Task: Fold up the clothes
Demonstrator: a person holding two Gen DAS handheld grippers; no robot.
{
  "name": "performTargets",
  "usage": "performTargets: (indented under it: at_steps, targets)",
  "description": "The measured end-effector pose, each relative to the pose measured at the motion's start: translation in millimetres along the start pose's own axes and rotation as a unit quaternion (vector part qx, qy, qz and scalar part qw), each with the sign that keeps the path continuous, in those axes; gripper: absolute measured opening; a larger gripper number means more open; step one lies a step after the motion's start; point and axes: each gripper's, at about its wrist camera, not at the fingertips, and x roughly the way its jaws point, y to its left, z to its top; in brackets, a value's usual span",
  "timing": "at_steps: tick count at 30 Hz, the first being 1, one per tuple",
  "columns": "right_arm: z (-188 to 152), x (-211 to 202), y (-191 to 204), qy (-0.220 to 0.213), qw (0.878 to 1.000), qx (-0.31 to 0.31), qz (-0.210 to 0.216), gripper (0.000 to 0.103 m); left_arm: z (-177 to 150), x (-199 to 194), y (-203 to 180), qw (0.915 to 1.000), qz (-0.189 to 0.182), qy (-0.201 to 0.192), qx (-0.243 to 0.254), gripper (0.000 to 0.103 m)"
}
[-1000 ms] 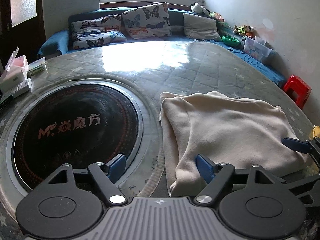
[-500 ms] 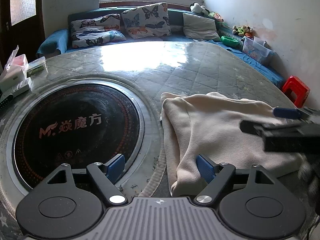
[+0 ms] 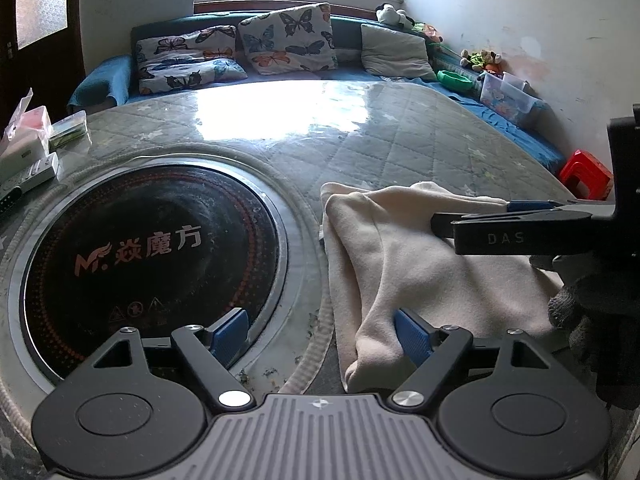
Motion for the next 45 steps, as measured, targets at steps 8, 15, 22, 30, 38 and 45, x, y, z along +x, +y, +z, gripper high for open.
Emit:
performTargets:
  at_steps: [8,15,22,30,38,45]
  targets:
    - [-6,-16,1,-0.005,1.000,-0.005,0.004,0.103,-3,-8,-1,1.0000,0.003,-0.008,0.004,0.087]
    - [-13,-32,4,-0.011,1.000,-0.011,0.006,0.103,-9,-23,-4,0.9997,0.007,-0.019,0.010,0.092]
    - [-28,-53,10,-0.015,1.000,-0.021,0.002,0.103,-20,-40,-10,0.9991,0.010,-0.034,0.023,0.096]
    - [-47,-77,16,-0.023,0.999,-0.023,0.000,0.103,-37,-56,-14,0.9983,0.018,-0.043,0.036,0.102]
    - [-69,-95,27,-0.024,0.999,-0.040,-0.005,0.103,-51,-65,-17,0.9983,0.021,-0.044,0.033,0.103]
    - [-84,-104,34,-0.024,0.998,-0.046,-0.024,0.103,-60,-73,-22,0.9973,0.030,-0.053,0.041,0.103]
